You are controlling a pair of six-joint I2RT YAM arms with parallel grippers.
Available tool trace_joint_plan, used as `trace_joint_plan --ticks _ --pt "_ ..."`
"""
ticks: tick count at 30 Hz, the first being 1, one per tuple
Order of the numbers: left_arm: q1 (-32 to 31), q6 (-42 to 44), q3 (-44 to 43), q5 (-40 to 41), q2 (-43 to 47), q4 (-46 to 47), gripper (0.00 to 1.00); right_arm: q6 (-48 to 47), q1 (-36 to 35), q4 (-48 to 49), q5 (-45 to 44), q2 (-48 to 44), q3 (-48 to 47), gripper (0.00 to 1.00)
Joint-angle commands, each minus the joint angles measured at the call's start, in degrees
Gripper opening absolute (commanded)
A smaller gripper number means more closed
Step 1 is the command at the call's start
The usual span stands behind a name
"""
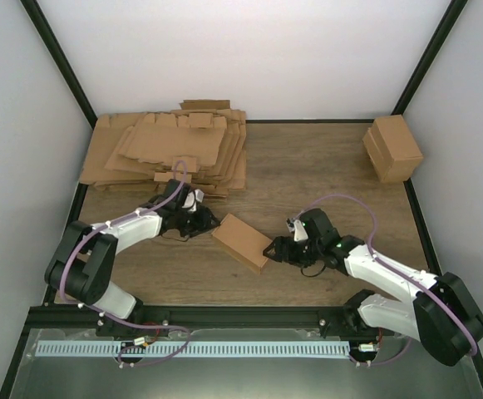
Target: Fold the paper box
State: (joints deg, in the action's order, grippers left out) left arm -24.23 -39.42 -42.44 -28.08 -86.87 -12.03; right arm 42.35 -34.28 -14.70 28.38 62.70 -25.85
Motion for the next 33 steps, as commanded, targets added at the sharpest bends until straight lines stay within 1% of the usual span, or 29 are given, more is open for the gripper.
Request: trace_joint_plan --ticks 1,4,5,6,9,10,11,13,15,18,23,25,30,32,33 --pt "0.1 10.3 -1.0 0.2 -1.6 -1.6 0.42 1.3 0.1 2.6 1.1 -1.1 -0.1 0.74" --pt "0.1 11.7 -1.1 -1.4 -2.9 -0.5 0.39 0.8 0.1 3.2 1.8 -1.0 0.7 0.75" --pt "0.1 11.8 -1.0 -1.6 -3.1 -0.3 0.39 0.8 0.0 3.9 2.3 -1.1 1.1 0.76" --pt "0.1 11.8 -0.9 -1.1 -3.4 -0.4 0.35 1.0 0.1 4.8 2.8 -1.4 1.9 0.78" --pt "0.3 12.0 -1.3 1.2 -5.0 -2.5 0.16 3.6 0.1 8.3 3.4 -3.2 4.9 0.88" --pt "0.3 12.0 -1.4 1.6 -5.5 -3.2 0.12 5.0 0.1 9.7 3.6 -4.0 6.0 0.91" --pt "0.5 12.1 -1.3 1.8 -5.8 -3.6 0.10 6.4 0.1 11.3 3.9 -4.8 7.4 0.93" --pt "0.8 12.1 -0.5 1.9 -5.8 -3.6 0.10 9.5 0.1 14.9 4.5 -6.6 10.1 0.98" --pt "1.1 12.4 0.2 1.4 -5.2 -3.5 0.10 12.6 0.1 18.5 4.5 -8.3 12.5 1.00" --pt "1.2 13.0 0.4 1.4 -4.7 -3.8 0.10 16.9 0.1 23.4 4.0 -9.6 14.7 0.99" --pt "1.2 13.2 0.1 0.5 -4.7 -3.6 0.10 22.5 0.1 29.2 3.5 -8.7 14.3 0.95" --pt "1.2 13.1 0.1 0.3 -4.7 -3.5 0.10 23.9 0.1 29.9 3.1 -9.4 13.4 0.95" --pt "1.2 13.1 0.0 0.2 -4.7 -3.4 0.10 25.7 0.1 28.2 -0.2 -12.5 11.9 0.96" --pt "1.2 13.2 0.0 0.1 -4.8 -3.4 0.10 27.6 0.0 28.1 -0.3 -11.5 11.2 0.95" --pt "1.2 13.3 0.0 0.1 -4.8 -3.4 0.10 28.7 0.1 28.0 0.0 -10.5 10.5 0.92"
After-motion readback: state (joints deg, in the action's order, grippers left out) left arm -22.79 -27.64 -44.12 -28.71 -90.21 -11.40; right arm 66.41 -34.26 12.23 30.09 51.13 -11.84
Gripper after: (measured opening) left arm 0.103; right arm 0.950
